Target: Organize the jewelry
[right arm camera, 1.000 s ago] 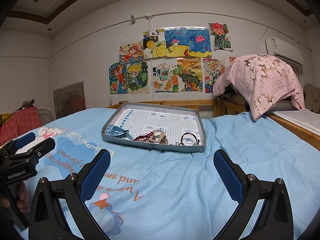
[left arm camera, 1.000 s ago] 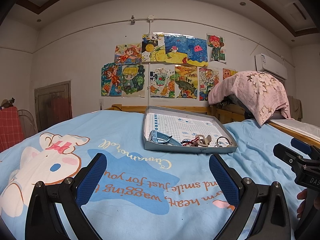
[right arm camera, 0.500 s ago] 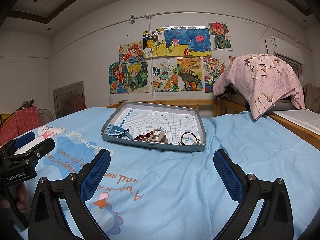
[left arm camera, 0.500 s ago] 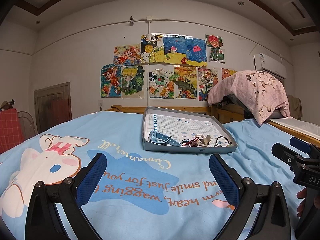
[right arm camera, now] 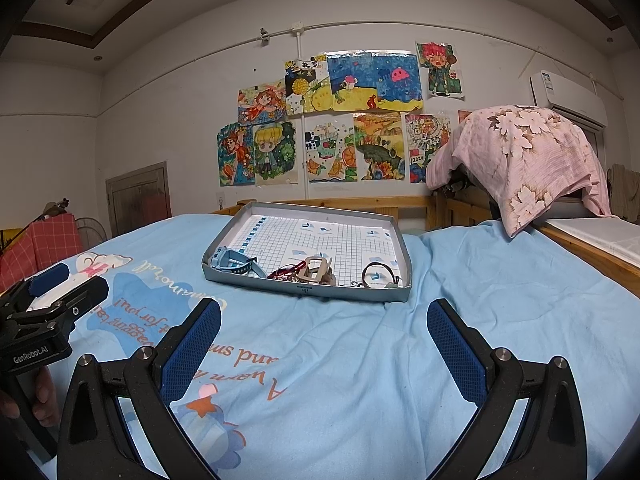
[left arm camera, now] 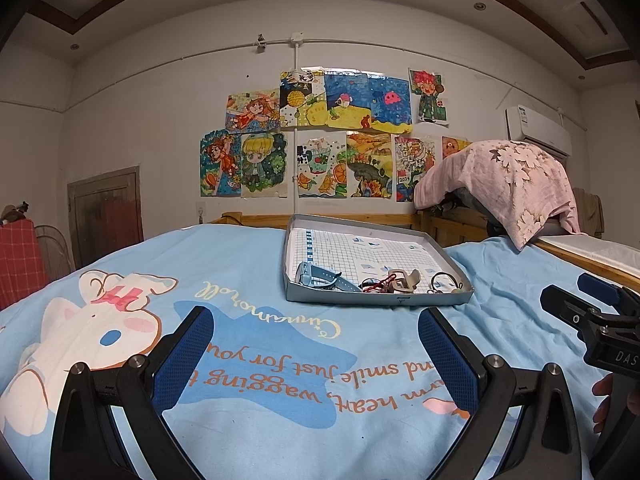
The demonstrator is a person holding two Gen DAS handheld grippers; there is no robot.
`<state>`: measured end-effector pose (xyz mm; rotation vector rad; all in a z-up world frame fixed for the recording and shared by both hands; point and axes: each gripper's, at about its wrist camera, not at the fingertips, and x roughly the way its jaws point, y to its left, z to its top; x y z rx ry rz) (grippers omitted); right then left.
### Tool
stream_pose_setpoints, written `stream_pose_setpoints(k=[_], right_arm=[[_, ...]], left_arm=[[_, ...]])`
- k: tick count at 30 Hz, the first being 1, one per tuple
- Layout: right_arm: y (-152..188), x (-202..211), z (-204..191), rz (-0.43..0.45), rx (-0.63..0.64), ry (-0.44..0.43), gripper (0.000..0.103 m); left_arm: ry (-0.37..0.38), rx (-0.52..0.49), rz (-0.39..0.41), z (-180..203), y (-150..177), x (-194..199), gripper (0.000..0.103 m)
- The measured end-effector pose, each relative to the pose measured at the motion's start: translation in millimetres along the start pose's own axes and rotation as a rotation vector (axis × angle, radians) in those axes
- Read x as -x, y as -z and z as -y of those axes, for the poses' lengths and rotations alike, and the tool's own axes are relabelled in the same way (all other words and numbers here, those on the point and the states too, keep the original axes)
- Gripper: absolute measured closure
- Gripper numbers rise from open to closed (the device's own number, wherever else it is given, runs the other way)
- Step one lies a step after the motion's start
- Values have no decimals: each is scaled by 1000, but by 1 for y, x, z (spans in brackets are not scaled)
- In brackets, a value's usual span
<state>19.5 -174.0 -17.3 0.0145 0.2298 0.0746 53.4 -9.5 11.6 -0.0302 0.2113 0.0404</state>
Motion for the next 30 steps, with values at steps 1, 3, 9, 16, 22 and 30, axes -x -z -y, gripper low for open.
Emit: stream_pose_setpoints(k=[1,3,9,16,22,30], right_arm=[[0,0,0,1,0,0,2],[-1,-1,0,0,0,0,1],[0,-1,0,-1,1,0,1],[3,-2,0,-3,0,0,1],[7,-2,-1,-7,0,0,1],[9,-1,-2,-10,0,-1,1]], left_arm=[[0,0,0,0,0,0,0],[2,1,1,0,0,1,0],[-11,-4,7,1,-2,1,0],[-17,-10,11,-2,-3,0,0],[-16,-11,11,-2,-3,0,0],[-16,-13,12,-4,-4,-1,0]])
